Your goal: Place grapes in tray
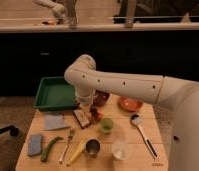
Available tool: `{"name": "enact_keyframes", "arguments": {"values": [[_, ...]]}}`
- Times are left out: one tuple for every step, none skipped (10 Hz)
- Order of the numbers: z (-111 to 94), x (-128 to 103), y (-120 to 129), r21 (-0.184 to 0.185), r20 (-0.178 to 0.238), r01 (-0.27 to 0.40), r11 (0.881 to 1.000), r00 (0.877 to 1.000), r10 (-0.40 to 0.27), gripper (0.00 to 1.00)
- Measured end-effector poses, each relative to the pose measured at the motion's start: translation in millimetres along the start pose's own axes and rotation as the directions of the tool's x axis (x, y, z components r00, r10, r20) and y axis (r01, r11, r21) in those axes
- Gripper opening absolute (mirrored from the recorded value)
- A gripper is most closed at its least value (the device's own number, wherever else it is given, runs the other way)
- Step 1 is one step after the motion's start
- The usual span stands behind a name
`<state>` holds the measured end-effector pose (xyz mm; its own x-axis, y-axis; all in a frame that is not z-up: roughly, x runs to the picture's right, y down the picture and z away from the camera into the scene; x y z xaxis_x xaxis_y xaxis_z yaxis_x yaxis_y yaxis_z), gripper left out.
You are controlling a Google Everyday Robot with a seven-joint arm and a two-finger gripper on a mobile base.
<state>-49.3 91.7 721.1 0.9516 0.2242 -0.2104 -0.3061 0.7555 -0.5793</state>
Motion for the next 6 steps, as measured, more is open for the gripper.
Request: {"name": "enact_keyframes", "arguments": {"values": [[0, 1, 0, 0.0, 0.0, -0.001, 1.0, 1.0, 0.001, 0.0], [0, 1, 0, 0.0, 0.0, -0.001, 1.0, 1.0, 0.001, 0.0], [0, 0, 0, 0.0, 0.0, 0.0, 1.0, 1.0, 0.0, 0.0], [0, 0, -1, 0.001, -0.001, -0.001, 1.0, 1.0, 0.001, 0.0], [0, -1, -4, 0.009, -0.007, 0.007, 1.0, 1.0, -0.007, 0.0], [-1, -13, -2, 0.009, -0.002, 0.027, 1.0, 1.0, -0.027, 0.0]]}}
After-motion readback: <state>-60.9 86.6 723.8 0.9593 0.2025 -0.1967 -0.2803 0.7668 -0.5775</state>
